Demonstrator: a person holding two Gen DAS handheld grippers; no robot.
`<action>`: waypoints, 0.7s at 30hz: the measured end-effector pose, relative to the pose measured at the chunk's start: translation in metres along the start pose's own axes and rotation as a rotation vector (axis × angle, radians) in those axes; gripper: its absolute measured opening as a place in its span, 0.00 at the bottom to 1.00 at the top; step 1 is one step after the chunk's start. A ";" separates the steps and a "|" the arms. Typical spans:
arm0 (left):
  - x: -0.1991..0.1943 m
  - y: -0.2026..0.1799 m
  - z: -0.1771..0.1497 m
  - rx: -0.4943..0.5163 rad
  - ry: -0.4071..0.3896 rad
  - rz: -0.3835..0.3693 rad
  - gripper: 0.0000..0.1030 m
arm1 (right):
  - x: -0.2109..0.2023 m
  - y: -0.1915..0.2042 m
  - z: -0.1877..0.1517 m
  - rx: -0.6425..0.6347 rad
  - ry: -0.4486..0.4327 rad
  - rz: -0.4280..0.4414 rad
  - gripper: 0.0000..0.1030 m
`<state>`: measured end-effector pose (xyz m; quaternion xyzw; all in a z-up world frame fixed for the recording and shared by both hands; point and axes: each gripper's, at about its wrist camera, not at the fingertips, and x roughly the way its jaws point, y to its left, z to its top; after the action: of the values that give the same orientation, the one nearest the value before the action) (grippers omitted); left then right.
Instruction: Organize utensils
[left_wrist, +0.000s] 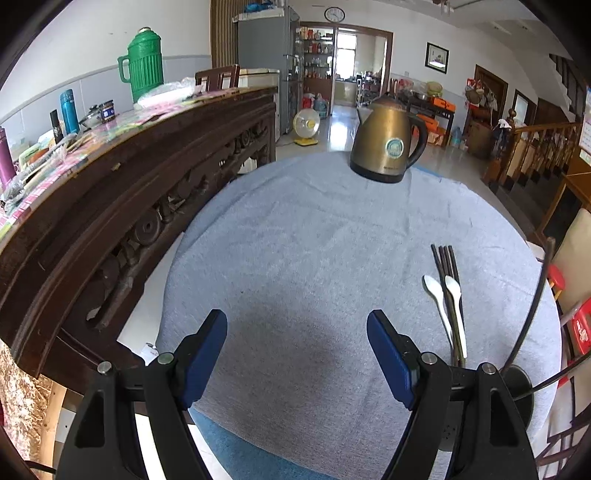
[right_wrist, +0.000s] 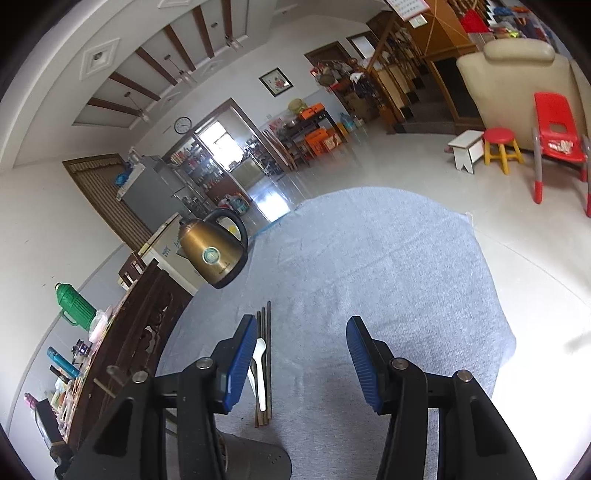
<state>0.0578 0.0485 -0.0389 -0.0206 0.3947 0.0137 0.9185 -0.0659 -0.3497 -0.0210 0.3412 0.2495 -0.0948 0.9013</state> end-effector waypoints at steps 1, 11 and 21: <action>0.002 0.000 -0.001 0.000 0.005 0.001 0.76 | 0.002 -0.002 0.000 0.003 0.007 0.000 0.52; 0.027 0.003 -0.005 -0.012 0.070 0.000 0.76 | 0.036 -0.012 -0.010 0.022 0.134 0.012 0.52; 0.055 0.004 -0.010 -0.013 0.138 -0.035 0.76 | 0.097 -0.020 -0.018 0.009 0.319 0.052 0.52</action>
<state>0.0876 0.0524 -0.0858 -0.0342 0.4564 -0.0013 0.8891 0.0034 -0.3530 -0.0943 0.3622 0.3804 -0.0172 0.8508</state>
